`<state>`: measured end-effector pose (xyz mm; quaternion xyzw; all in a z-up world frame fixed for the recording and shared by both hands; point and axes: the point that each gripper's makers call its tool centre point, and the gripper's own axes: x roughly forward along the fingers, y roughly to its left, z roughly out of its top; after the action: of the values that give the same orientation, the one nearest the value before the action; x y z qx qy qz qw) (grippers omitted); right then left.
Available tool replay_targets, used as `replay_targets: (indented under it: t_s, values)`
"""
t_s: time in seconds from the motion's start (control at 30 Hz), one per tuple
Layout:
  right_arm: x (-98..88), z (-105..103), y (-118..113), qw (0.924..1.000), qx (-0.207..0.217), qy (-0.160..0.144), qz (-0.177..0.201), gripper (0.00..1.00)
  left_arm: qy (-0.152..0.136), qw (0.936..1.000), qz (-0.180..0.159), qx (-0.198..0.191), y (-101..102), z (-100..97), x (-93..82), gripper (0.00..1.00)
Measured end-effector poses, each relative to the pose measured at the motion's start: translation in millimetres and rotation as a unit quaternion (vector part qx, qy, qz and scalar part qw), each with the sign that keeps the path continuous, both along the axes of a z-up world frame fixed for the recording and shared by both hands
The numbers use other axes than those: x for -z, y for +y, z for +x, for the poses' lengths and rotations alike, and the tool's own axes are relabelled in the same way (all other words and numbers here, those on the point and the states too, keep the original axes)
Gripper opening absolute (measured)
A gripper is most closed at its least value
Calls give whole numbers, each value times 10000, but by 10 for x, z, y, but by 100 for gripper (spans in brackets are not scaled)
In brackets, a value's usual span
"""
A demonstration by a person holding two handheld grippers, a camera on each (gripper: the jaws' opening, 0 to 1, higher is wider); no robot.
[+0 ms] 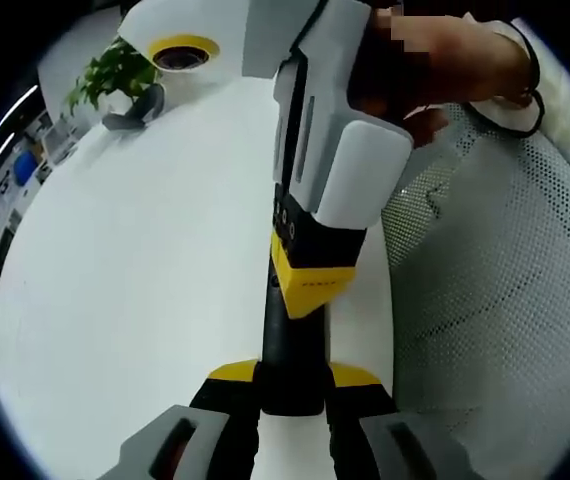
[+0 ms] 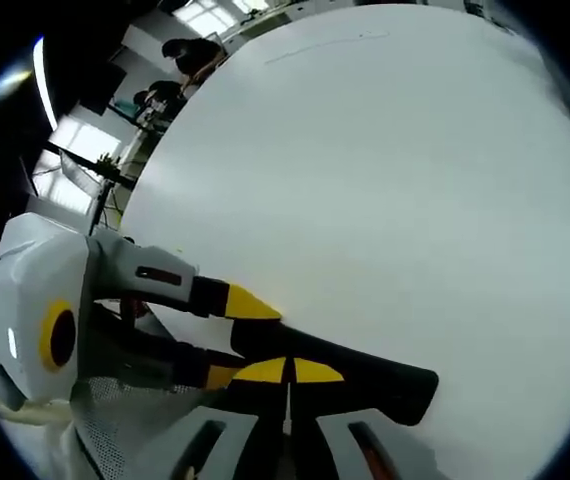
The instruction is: Press the specified remote control buttons in sequence, fully releasing each button before pressing the next.
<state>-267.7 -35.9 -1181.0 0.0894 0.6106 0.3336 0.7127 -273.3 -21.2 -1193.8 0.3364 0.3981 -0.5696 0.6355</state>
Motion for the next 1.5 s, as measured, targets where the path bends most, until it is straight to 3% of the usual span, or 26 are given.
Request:
replay_targets:
  t_s: [0.9,1.07,1.4,1.5]
  values:
    - [60,45,-2,9994,-170,-104,-283,0,-25,10000,19,-53,-1,0,5,24]
    - [59,20,7,9981,-274,-357,-428,0,-25,10000,31,-75,-4,2,4,24]
    - [20,-2,-5,9977,-230,-515,-376,0,-49,10000,37,-59,-3,-1,0,25]
    - [-8,41,-31,9950,-287,-796,-526,0,-51,10000,26,-82,-3,-1,2,25]
